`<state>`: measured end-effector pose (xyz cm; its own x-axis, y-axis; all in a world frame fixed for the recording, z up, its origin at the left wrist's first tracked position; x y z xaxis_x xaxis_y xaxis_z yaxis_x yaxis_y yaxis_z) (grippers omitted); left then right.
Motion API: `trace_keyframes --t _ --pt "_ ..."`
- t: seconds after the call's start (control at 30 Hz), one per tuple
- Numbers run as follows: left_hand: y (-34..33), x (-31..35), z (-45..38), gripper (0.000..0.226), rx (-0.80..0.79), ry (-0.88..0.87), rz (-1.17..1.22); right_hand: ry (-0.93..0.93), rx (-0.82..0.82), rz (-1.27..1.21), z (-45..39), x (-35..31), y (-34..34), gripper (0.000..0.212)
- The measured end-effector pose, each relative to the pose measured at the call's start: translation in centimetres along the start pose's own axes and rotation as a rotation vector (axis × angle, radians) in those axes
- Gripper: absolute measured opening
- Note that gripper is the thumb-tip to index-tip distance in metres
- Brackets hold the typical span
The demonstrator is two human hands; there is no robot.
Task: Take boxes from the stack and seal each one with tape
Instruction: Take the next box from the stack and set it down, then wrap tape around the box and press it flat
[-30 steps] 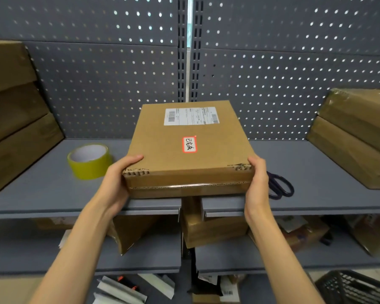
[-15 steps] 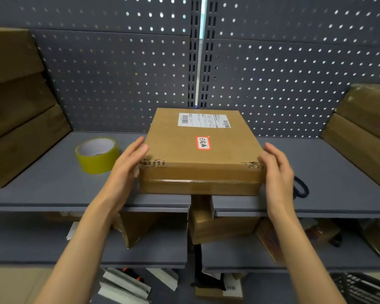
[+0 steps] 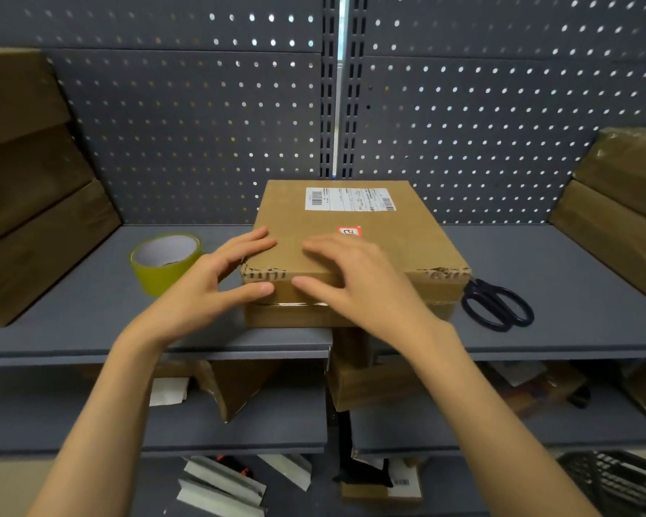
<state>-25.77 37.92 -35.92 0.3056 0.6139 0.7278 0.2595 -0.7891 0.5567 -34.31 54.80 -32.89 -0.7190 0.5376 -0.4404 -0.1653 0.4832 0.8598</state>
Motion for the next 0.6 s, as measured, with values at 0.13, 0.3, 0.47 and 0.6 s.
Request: trace_keyframes --t 0.13,0.3,0.47,0.6 --pt "-0.2 0.2 0.1 0.058 -0.001 -0.032 0.062 0.030 -0.057 0.028 -1.2 -1.6 -1.1 0.060" --pt "0.1 0.0 0.2 0.056 -0.017 -0.043 0.097 0.025 -0.047 0.075 -1.4 -1.4 -1.6 0.051" --pt "0.2 -0.1 0.2 0.041 0.020 -0.079 -0.003 0.018 -0.007 0.047 -1.4 -1.2 -1.9 0.046" --pt "-0.1 0.2 0.4 0.043 0.089 -0.055 -0.017 0.028 0.008 0.062 -1.4 -1.3 -2.1 0.045"
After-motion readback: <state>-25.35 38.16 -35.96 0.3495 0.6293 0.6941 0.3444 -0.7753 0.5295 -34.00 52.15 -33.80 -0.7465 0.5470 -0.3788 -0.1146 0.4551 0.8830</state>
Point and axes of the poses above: each hand's wrist, its own z-axis away from the middle knuckle, its own y-axis out of the back of the hand, x = y × z, the point moved 4 cm from there along -z, towards the middle knuckle, and after that the axes turned 13 degrees about -y, right-handed, at the moved point
